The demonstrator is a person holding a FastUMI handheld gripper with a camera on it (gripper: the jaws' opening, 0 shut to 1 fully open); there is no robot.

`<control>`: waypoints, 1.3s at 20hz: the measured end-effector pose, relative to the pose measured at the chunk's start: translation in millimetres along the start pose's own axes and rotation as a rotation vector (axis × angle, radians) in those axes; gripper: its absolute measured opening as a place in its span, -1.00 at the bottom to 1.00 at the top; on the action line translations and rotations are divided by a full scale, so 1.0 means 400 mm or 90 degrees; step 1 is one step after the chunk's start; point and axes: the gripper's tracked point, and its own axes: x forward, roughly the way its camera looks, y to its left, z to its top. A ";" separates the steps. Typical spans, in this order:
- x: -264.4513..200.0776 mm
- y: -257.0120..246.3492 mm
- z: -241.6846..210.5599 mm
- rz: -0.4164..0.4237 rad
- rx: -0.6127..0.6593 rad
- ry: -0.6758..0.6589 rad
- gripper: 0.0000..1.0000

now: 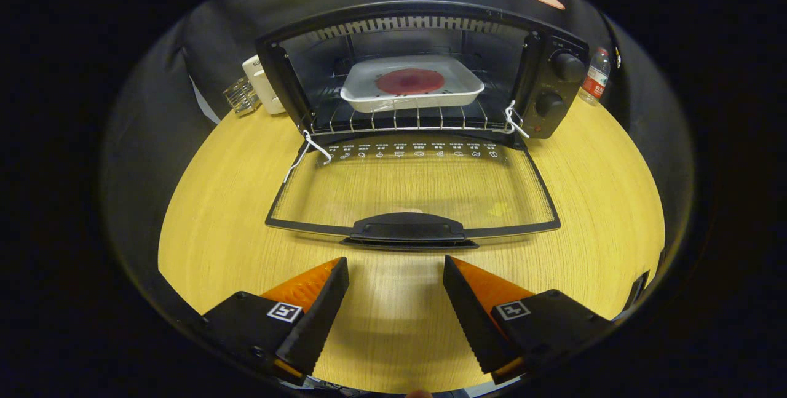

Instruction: Open the toaster oven, put the food inside, and close the toaster oven door.

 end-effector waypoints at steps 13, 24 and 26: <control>0.028 -0.023 0.010 -0.061 0.007 -0.003 0.91; -0.071 -0.013 0.050 -0.052 0.012 -0.073 0.90; -0.087 -0.010 0.060 -0.051 0.011 -0.084 0.91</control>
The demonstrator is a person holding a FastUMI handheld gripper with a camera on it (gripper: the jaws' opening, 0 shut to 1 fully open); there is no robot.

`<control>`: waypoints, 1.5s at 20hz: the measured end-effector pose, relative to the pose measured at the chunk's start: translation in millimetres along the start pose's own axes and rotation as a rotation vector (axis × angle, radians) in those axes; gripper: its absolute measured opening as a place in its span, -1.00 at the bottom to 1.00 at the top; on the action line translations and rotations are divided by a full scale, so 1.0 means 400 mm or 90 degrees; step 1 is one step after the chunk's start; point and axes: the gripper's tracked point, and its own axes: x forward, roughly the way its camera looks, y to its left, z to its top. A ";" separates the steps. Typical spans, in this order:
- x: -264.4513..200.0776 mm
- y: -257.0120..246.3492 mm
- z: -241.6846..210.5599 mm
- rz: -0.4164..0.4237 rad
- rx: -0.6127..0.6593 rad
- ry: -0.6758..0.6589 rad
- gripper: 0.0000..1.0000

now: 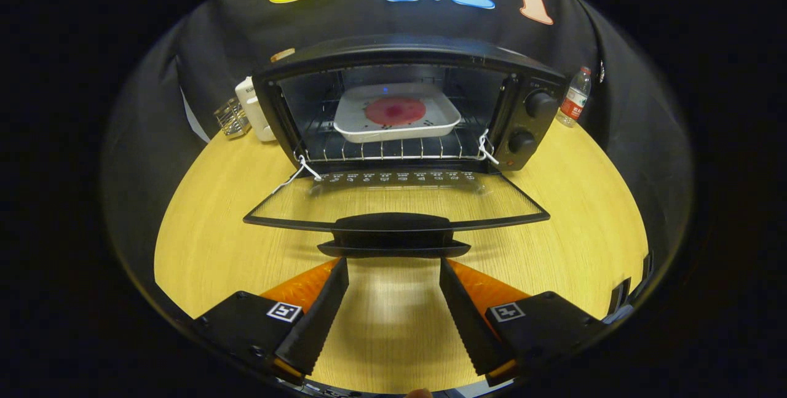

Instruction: Open the toaster oven, put the food inside, and close the toaster oven door.

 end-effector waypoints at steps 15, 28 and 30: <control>-0.104 -0.002 0.196 -0.030 -0.049 -0.174 0.91; -0.373 -0.063 0.338 -0.021 -0.035 -0.428 0.90; -0.431 -0.076 0.338 -0.021 -0.048 -0.452 0.90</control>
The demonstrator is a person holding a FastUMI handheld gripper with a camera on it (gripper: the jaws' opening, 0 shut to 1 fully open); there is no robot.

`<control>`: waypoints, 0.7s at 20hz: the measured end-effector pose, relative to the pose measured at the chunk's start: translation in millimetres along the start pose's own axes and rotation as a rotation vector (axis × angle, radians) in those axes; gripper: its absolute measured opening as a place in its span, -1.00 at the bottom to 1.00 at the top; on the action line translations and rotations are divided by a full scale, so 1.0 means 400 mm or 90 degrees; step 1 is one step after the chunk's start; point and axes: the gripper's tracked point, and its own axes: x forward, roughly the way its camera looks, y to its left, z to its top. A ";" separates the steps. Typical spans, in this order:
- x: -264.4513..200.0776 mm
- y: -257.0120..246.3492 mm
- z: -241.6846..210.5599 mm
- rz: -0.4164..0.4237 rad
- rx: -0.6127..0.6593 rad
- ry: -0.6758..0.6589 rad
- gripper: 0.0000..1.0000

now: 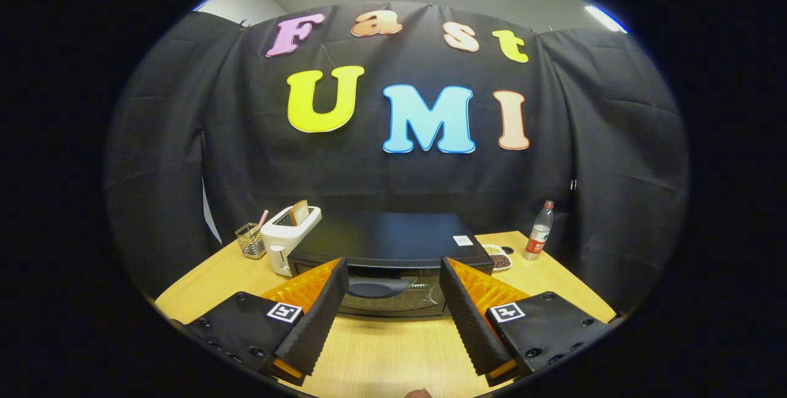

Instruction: Open the toaster oven, put the food inside, and close the toaster oven door.

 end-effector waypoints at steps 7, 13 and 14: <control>-0.151 -0.074 0.070 -0.006 0.015 -0.053 0.90; -0.247 -0.167 0.107 -0.028 0.044 -0.092 0.90; -0.260 -0.180 0.109 -0.033 0.045 -0.099 0.90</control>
